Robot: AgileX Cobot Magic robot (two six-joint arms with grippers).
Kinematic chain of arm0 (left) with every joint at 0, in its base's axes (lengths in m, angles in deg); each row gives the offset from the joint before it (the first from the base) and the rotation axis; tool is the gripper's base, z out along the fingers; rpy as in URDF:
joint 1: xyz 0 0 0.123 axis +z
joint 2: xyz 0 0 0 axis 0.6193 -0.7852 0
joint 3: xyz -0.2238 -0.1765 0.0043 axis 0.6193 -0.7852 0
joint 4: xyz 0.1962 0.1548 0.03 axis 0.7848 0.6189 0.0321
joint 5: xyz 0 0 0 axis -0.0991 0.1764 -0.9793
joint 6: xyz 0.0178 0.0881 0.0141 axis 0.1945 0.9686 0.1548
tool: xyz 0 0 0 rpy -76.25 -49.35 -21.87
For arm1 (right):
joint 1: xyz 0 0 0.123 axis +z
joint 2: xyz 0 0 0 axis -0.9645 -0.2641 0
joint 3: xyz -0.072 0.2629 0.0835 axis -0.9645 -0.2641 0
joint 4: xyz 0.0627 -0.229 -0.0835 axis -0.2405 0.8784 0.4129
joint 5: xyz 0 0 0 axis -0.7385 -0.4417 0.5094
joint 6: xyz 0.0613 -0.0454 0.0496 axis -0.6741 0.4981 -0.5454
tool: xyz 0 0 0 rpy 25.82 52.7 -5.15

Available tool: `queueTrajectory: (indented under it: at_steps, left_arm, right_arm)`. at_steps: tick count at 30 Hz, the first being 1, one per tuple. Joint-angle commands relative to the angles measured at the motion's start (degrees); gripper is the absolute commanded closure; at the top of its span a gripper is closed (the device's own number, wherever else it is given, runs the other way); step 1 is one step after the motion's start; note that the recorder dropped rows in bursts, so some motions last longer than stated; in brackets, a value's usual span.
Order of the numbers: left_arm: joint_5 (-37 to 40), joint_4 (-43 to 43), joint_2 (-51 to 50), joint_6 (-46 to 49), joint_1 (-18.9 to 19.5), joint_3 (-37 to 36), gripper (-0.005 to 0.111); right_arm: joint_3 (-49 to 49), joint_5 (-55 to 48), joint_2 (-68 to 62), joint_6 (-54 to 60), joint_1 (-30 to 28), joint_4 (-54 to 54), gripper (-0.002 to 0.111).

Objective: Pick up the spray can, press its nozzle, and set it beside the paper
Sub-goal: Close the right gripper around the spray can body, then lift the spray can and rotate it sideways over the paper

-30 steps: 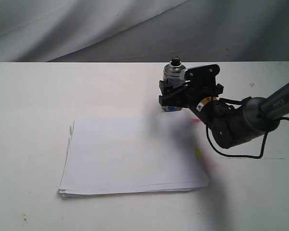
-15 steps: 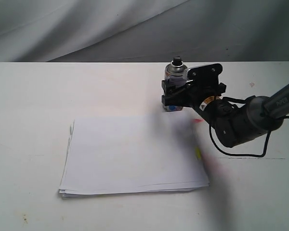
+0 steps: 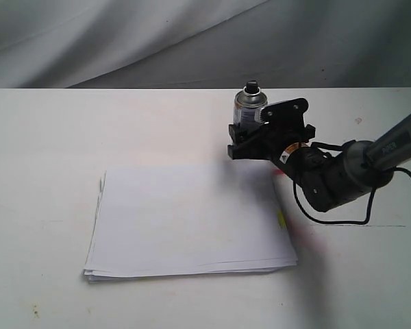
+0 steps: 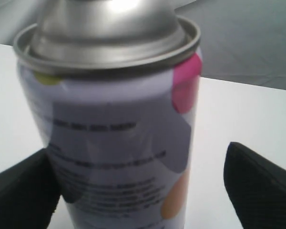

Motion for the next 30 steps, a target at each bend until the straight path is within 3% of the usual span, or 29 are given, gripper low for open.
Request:
queueTrajectory:
  at_steps: [1,8,30]
  left_arm:
    - [-0.3,0.1,0.3,-0.2,0.1,-0.3,0.107]
    - [-0.3,0.1,0.3,-0.2,0.1,-0.3,0.107]
    - [-0.3,0.1,0.3,-0.2,0.1,-0.3,0.107]
  right_arm:
    - [0.4,0.3,0.1,0.2,-0.5,0.7,0.046]
    - [0.4,-3.1,0.3,0.2,-0.5,3.3,0.107]
    - [-0.7,-29.9,24.3,0.0,0.0,8.6,0.108]
